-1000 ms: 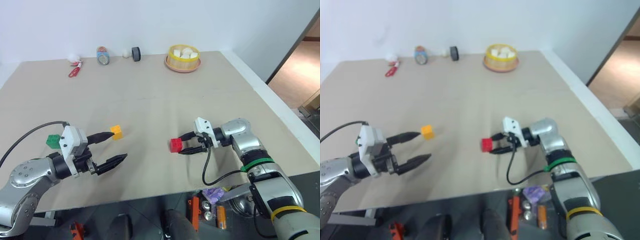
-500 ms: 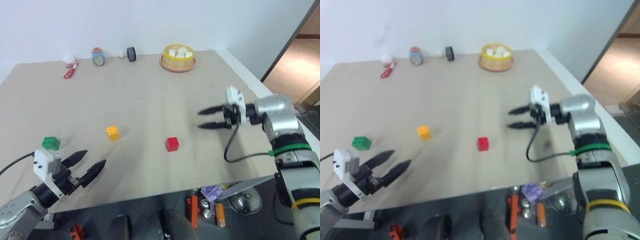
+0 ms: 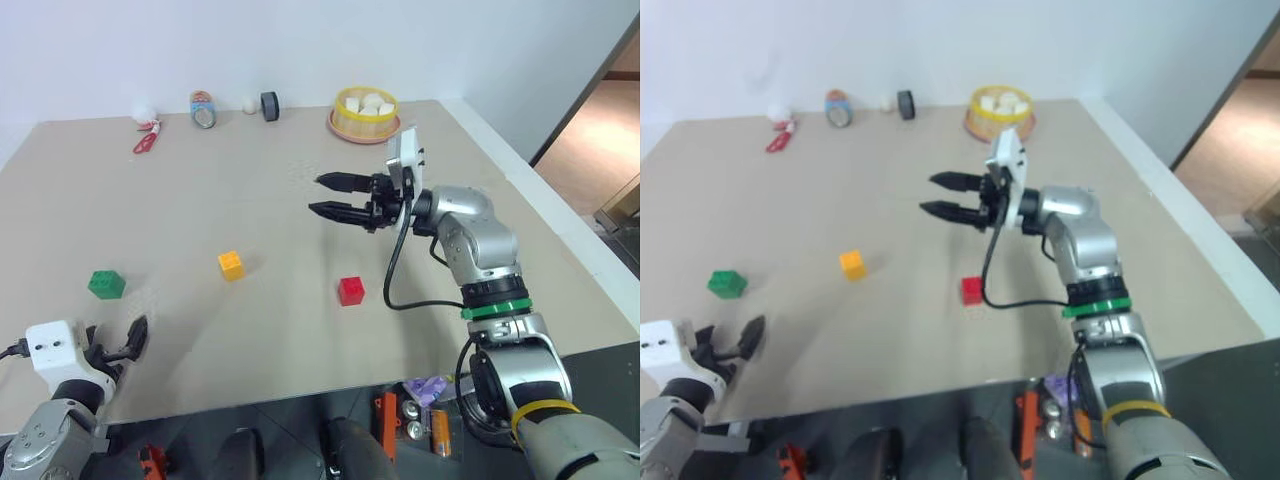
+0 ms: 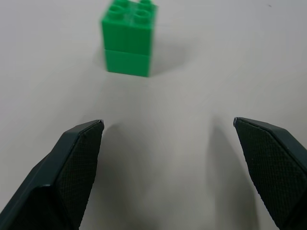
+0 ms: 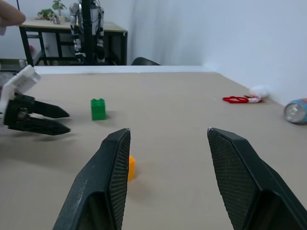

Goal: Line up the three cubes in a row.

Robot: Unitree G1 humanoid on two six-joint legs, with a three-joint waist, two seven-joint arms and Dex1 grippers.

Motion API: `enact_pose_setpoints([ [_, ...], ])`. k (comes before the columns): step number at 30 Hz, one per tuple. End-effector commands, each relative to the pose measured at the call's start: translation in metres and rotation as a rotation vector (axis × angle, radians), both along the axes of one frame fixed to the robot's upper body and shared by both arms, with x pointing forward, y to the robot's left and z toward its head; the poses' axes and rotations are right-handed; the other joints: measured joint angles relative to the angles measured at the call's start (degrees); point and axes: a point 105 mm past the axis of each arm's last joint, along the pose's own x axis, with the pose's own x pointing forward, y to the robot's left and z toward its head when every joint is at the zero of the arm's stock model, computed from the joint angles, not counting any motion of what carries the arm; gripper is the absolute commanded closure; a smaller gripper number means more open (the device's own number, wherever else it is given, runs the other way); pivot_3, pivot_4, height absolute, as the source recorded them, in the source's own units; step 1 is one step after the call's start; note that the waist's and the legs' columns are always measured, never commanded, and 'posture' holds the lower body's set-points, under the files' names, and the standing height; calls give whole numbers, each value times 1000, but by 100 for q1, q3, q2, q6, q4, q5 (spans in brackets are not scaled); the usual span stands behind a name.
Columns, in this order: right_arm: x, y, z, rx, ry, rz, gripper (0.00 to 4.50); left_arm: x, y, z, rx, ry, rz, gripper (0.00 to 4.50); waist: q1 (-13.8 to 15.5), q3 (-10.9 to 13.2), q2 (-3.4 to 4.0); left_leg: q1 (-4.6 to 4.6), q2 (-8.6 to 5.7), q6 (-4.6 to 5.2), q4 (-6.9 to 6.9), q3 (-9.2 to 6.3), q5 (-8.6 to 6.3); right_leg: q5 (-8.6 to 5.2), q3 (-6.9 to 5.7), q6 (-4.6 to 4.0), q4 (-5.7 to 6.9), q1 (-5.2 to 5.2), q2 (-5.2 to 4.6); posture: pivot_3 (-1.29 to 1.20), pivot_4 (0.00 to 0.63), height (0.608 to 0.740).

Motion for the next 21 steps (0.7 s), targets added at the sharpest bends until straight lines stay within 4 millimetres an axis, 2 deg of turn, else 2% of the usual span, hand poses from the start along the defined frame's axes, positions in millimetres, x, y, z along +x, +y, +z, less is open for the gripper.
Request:
enact_pose_setpoints([
  [1, -20, 13, 8, 25, -21, 75, 1880, 0, 20, 5, 39, -1, 59, 0, -3, 0, 0, 2, 1, 0, 1, 0, 0, -2, 0, -3, 0, 0, 2, 0, 150, 740],
  [9, -34, 18, -12, -13, -3, 101, 1880, 21, 40, 2, 43, 2, 47, 0, -28, -1, -2, 13, 9, 2, 4, -3, 5, 3, -11, -15, 4, 5, 9, 0, 150, 740],
  [15, -38, 14, -36, -184, -72, 98, 1880, 35, 45, 1, 36, 6, 39, 0, -27, -2, -3, 12, 8, 2, 1, -1, 5, 3, -11, -16, 3, 4, 6, 0, 150, 740],
  [21, -36, 8, -37, -216, -87, 84, 1880, 45, 47, 4, 32, -4, 26, 0, -21, -2, -4, 14, 11, 3, 1, -4, 9, 8, -17, -20, 4, 5, 8, 0, 150, 740],
])
